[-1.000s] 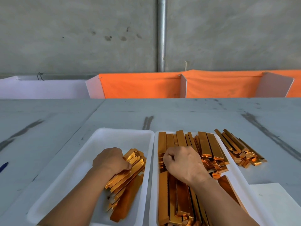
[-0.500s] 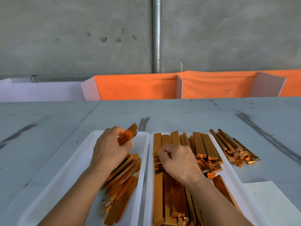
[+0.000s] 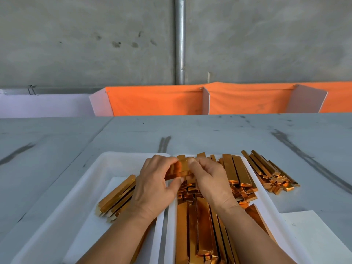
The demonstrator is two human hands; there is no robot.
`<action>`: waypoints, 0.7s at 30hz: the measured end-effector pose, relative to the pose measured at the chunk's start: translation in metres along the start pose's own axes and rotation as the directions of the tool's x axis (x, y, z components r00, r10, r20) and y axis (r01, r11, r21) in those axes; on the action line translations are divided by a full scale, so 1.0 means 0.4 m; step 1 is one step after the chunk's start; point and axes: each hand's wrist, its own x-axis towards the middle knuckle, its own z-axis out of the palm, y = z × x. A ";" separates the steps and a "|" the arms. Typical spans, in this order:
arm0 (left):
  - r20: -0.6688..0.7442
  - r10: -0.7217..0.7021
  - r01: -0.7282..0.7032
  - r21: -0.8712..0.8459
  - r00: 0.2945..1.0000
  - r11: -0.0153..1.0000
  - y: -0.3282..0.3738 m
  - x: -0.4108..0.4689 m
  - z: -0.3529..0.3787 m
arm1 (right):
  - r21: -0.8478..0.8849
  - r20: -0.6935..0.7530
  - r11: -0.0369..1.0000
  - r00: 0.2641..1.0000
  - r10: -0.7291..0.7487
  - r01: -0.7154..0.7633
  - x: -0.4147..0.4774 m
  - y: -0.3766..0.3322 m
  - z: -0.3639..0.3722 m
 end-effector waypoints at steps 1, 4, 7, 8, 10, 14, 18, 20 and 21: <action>0.003 0.013 -0.013 0.008 1.000 1.000 0.002 0.001 -0.001 | 0.023 -0.006 1.000 1.000 0.008 -0.008 0.001 -0.001 0.001; -0.014 0.010 -0.010 -0.004 1.000 1.000 0.007 0.005 -0.005 | 0.140 -0.022 0.990 0.999 0.031 -0.028 0.003 -0.005 -0.003; -0.019 0.002 -0.002 -0.024 1.000 1.000 0.011 0.002 -0.007 | 0.166 -0.002 0.985 0.999 0.047 -0.046 0.003 -0.006 -0.010; -0.014 0.004 -0.004 -0.023 1.000 1.000 0.013 0.000 -0.009 | 0.151 0.025 0.987 0.999 0.043 -0.047 0.003 -0.004 -0.010; 0.000 0.018 -0.018 -0.017 1.000 1.000 0.014 -0.003 -0.012 | 0.115 0.090 0.992 0.995 0.032 -0.042 0.001 0.000 -0.008; 0.013 -0.011 0.011 0.025 1.000 1.000 0.007 -0.006 -0.014 | 0.118 0.070 0.990 0.996 0.063 -0.071 0.003 0.002 -0.003; 0.058 -0.131 0.122 0.139 0.990 0.983 0.004 -0.005 -0.003 | 0.239 -0.006 0.965 0.993 0.116 -0.111 0.010 0.000 -0.012; 0.084 -0.169 0.151 0.182 0.982 0.972 0.005 -0.003 0.004 | 0.262 -0.003 0.958 0.992 0.124 -0.119 0.010 -0.002 -0.012; 0.084 -0.171 0.151 0.199 0.982 0.968 0.005 -0.002 0.006 | 0.258 0.003 0.958 0.992 0.125 -0.122 0.010 -0.002 -0.011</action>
